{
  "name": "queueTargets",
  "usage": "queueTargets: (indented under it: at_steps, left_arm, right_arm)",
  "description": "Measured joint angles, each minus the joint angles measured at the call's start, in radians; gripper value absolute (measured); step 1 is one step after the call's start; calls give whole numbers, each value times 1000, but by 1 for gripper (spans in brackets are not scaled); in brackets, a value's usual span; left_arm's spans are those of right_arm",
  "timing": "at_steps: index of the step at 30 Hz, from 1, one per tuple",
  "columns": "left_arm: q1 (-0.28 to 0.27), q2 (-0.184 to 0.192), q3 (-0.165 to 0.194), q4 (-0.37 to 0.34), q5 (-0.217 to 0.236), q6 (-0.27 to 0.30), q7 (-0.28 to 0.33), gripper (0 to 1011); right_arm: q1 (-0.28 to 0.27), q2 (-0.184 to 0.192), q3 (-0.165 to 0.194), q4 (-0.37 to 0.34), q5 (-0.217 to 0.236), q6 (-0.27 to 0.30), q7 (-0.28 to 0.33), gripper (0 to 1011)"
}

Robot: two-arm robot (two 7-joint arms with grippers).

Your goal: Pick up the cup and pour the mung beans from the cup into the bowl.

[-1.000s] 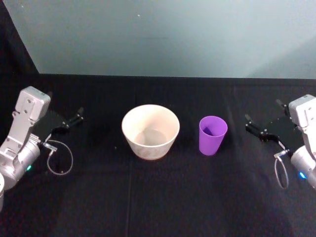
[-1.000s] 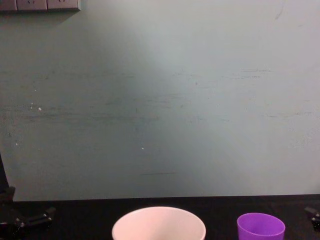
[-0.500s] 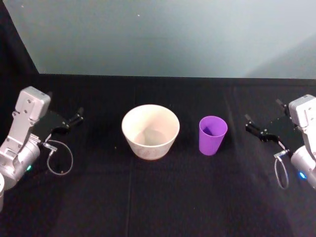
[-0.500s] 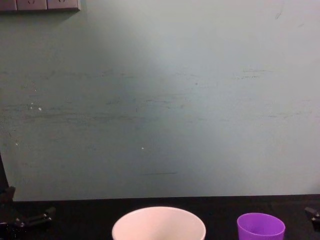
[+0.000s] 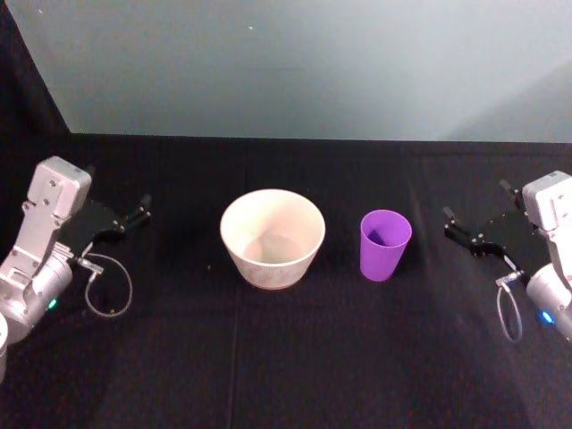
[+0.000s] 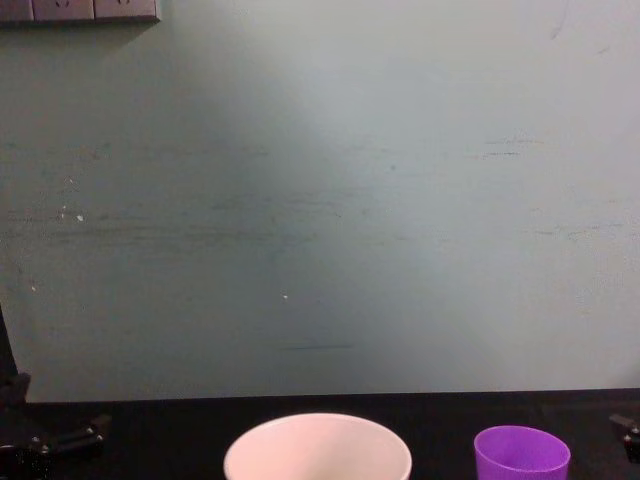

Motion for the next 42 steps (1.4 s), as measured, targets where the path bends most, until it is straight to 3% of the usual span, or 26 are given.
queueTargets:
  at_steps: [9,17,26,30,34,42]
  left_arm:
    - [0,0,0,0,0,0,0,1000]
    - [0,0,0,0,0,0,0,1000]
    - [0,0,0,0,0,0,0,1000]
    - [0,0,0,0,0,0,0,1000]
    - [0,0,0,0,0,0,0,1000]
    - [0,0,0,0,0,0,0,1000]
  right_arm:
    - [-1,6,2,8,-21,-1,29,1003]
    - [-66,29,10,-36,-27,-25,78,1003]
    - [-135,32,16,-87,23,-40,163,1003]
    - [-140,12,22,-85,60,-50,204,1003]
    - [-122,-34,21,-61,93,-51,245,1003]
    - [-74,-109,17,-11,103,-31,265,1003]
